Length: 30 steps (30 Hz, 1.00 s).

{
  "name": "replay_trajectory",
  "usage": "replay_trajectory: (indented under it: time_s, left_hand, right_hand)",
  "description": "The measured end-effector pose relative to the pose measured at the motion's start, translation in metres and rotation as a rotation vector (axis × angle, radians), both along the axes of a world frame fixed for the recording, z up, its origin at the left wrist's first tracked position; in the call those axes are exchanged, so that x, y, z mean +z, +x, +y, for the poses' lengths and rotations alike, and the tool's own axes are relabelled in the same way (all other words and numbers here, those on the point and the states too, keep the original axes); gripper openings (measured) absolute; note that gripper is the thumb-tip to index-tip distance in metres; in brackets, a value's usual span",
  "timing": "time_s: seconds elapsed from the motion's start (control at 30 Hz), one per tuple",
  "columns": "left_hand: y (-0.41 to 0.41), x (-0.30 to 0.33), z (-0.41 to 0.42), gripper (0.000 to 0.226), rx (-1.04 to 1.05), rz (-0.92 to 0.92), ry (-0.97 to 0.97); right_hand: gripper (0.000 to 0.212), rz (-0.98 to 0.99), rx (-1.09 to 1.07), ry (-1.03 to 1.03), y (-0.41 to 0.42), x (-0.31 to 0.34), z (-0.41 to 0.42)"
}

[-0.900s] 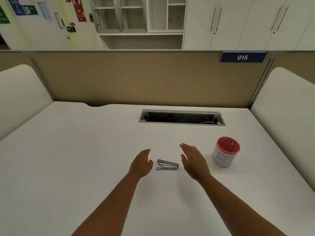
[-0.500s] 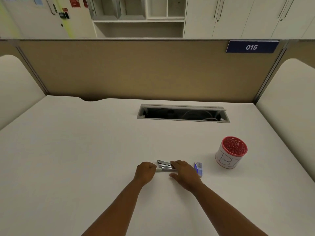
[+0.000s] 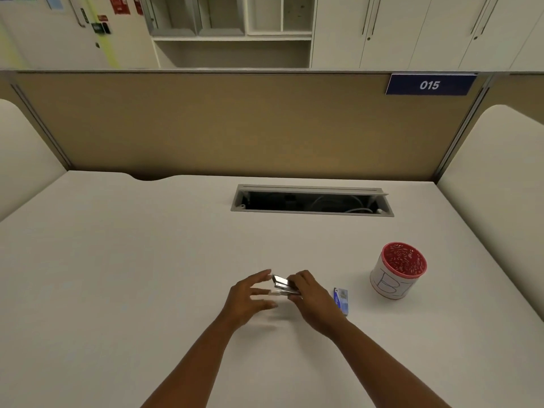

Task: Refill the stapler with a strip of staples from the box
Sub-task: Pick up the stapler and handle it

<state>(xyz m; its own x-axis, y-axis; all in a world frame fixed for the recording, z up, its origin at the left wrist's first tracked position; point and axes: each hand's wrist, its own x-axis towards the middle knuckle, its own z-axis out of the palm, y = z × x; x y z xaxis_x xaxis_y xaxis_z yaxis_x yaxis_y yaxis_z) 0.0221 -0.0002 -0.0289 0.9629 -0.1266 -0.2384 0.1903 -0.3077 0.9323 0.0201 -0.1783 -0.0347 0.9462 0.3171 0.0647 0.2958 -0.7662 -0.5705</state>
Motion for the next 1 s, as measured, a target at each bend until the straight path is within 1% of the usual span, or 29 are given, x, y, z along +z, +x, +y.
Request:
replay_trajectory:
  time_s: [0.03, 0.1, 0.2, 0.3, 0.4, 0.53, 0.63, 0.8, 1.0]
  left_hand:
    - [0.0, 0.003, -0.001, 0.066, 0.004, -0.035, -0.009]
    - [0.001, 0.009, -0.004, 0.054, 0.019, -0.093, -0.028]
    - [-0.002, 0.015, -0.006, 0.045, 0.029, -0.136, -0.045]
    - [-0.005, 0.018, -0.008, 0.04, 0.018, -0.141, -0.048]
    - [-0.007, 0.017, -0.01, 0.037, 0.006, -0.148, -0.065]
    - [-0.007, 0.018, -0.01, 0.039, -0.032, -0.151, -0.076]
    - [-0.006, 0.018, -0.011, 0.033, -0.041, -0.157, -0.072]
    - [-0.005, 0.019, -0.011, 0.036, -0.024, -0.136, -0.099]
    - [-0.005, 0.02, -0.011, 0.034, -0.006, -0.158, -0.127]
  right_hand:
    - [0.024, -0.013, 0.029, 0.038, -0.002, 0.005, -0.001]
    - [0.031, -0.012, 0.062, 0.077, -0.007, 0.014, -0.003]
    - [0.041, -0.033, 0.07, 0.08, -0.015, 0.019, -0.003]
    - [0.039, -0.068, 0.048, 0.078, -0.018, 0.022, -0.004]
    - [0.033, -0.074, 0.008, 0.081, -0.019, 0.025, -0.005]
    - [0.035, -0.079, 0.021, 0.083, -0.02, 0.027, -0.009]
    - [0.033, -0.068, 0.036, 0.068, -0.019, 0.029, -0.009]
    - [0.033, -0.074, 0.029, 0.082, -0.019, 0.03, -0.01]
    - [0.033, -0.069, 0.021, 0.089, -0.017, 0.03, -0.007]
